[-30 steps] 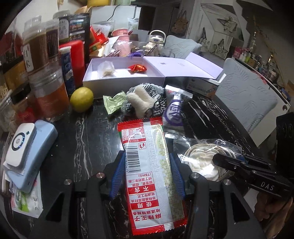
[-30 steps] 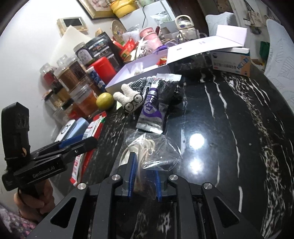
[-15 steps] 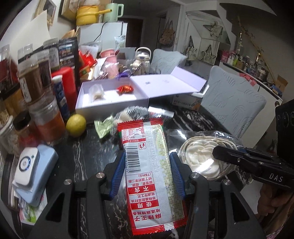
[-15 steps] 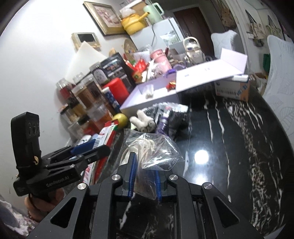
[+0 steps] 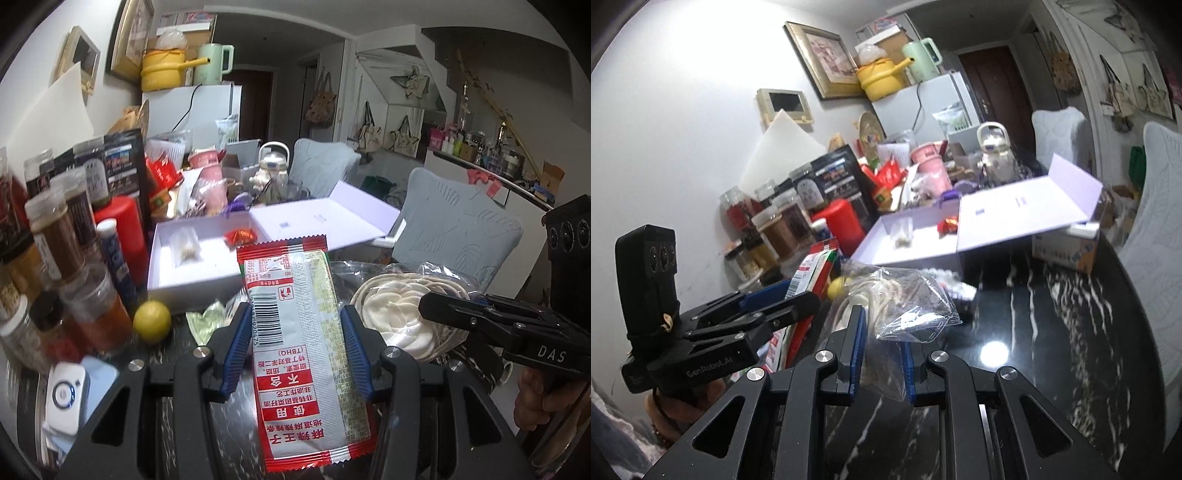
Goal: Organize soft objects
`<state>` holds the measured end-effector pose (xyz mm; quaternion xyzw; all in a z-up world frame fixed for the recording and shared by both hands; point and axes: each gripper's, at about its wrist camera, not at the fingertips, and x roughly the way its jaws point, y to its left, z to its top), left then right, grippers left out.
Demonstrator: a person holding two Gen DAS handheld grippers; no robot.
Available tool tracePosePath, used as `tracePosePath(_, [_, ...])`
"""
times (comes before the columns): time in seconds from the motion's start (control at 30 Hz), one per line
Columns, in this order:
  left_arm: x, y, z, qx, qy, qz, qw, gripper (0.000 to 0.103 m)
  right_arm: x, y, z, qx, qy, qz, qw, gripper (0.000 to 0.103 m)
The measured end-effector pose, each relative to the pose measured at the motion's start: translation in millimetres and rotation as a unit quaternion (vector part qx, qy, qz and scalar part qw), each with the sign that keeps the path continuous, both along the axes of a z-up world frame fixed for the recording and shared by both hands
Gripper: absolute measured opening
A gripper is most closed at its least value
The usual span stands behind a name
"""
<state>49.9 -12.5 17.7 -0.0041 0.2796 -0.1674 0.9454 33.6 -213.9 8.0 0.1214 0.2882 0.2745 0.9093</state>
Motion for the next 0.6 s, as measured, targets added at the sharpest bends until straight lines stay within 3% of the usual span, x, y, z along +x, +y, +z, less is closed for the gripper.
tracePosePath(0.6, [80.0,17.4,46.7,-0.004,-0.079,0.029,0.9964,0.048,76.1,16.6,45.3,-0.028,-0.055,0.008,0.998,0.018])
